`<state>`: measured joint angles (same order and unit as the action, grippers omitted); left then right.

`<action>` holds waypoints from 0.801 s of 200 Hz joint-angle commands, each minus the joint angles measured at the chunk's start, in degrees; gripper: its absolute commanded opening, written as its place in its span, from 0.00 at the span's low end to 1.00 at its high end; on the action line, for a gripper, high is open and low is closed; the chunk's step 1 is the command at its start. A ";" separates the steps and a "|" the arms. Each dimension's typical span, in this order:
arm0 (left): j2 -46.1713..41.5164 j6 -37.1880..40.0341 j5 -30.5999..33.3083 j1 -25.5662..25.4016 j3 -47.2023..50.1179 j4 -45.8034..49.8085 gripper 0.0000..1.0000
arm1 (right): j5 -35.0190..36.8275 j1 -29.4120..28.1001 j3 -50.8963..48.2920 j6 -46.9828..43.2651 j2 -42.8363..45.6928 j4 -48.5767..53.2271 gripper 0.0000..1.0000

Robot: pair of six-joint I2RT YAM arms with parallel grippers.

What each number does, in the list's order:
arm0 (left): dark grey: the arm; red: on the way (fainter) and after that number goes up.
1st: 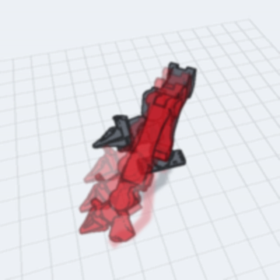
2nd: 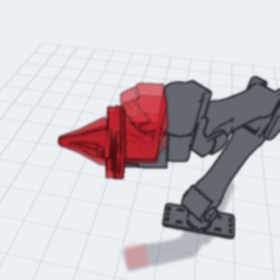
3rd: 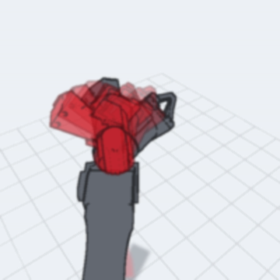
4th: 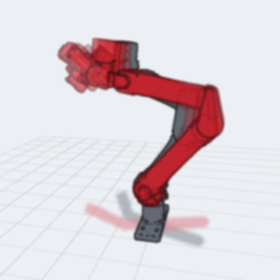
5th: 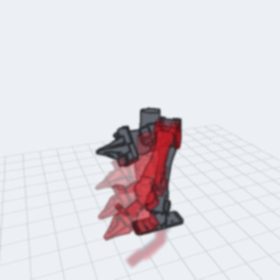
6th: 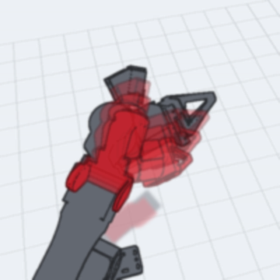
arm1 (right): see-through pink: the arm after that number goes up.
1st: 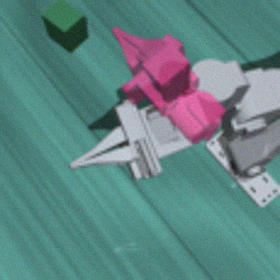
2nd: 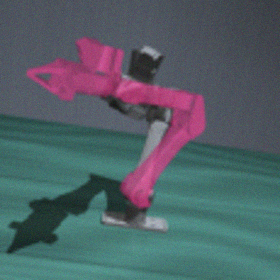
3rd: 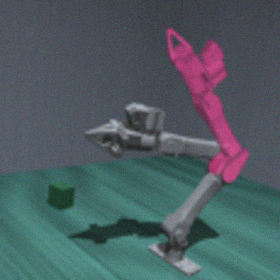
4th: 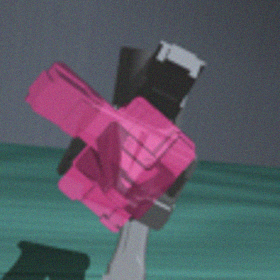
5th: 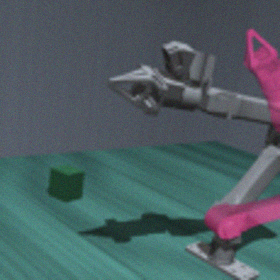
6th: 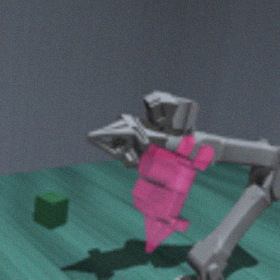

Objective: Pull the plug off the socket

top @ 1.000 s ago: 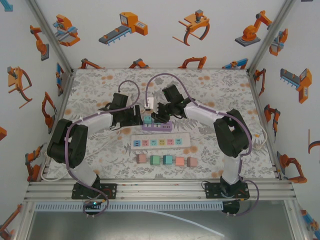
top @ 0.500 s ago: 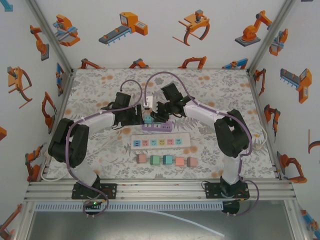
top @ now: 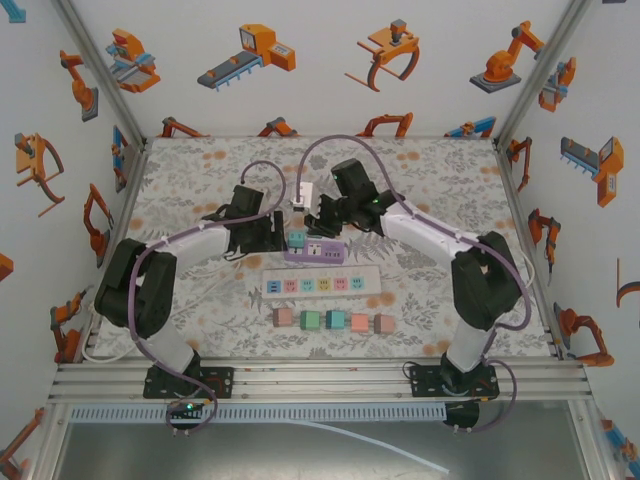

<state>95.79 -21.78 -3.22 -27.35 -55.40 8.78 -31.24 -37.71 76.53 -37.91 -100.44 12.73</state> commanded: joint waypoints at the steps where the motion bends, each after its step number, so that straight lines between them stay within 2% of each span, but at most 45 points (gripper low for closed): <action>1: -2.05 1.48 1.54 -0.16 0.06 5.42 0.67 | 3.31 -0.33 -2.10 9.18 5.50 -3.98 0.21; 26: -5.06 2.18 -0.81 -0.15 -1.00 6.19 0.71 | 11.28 -0.32 -3.48 22.96 10.07 -4.99 0.22; 66: -12.78 2.24 -3.73 -0.16 -1.17 6.94 0.73 | 21.55 -0.33 -5.93 45.11 19.71 0.75 0.22; 89: -18.55 3.90 -7.85 -0.49 -0.36 6.74 0.74 | 26.64 -0.26 -10.69 56.42 27.27 3.31 0.22; 160: -39.95 15.98 -22.45 -6.61 5.50 5.44 0.80 | 34.20 0.43 -27.83 82.88 47.72 8.87 0.22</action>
<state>60.93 -12.53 -17.50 -31.97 -52.14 14.24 -1.17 -37.63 53.12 31.46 -57.45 18.68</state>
